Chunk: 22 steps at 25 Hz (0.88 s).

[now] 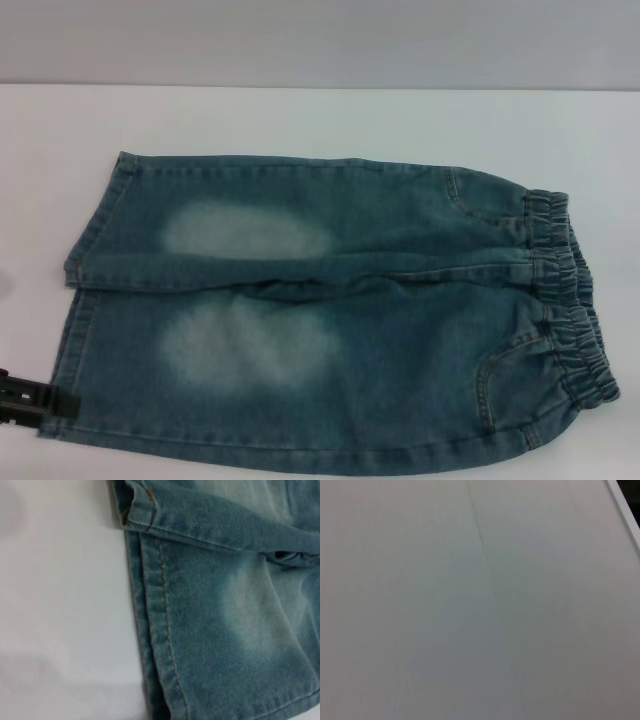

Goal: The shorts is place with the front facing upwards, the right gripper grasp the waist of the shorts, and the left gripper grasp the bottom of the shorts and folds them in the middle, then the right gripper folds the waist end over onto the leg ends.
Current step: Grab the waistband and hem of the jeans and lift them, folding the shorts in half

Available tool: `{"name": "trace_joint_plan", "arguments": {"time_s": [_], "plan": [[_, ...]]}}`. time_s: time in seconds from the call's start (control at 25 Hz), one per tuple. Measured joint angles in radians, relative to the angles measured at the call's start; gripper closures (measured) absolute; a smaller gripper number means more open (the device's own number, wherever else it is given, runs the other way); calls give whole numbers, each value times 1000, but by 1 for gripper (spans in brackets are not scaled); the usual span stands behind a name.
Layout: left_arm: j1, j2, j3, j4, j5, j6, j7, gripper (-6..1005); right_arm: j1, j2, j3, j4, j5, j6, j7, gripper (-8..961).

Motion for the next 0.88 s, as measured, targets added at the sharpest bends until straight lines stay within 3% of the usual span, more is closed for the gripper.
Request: {"name": "trace_joint_plan", "arguments": {"time_s": [0.88], "plan": [[-5, -7, -1, 0, 44, -10, 0, 159, 1, 0, -37, -1, 0, 0, 1, 363]]}}
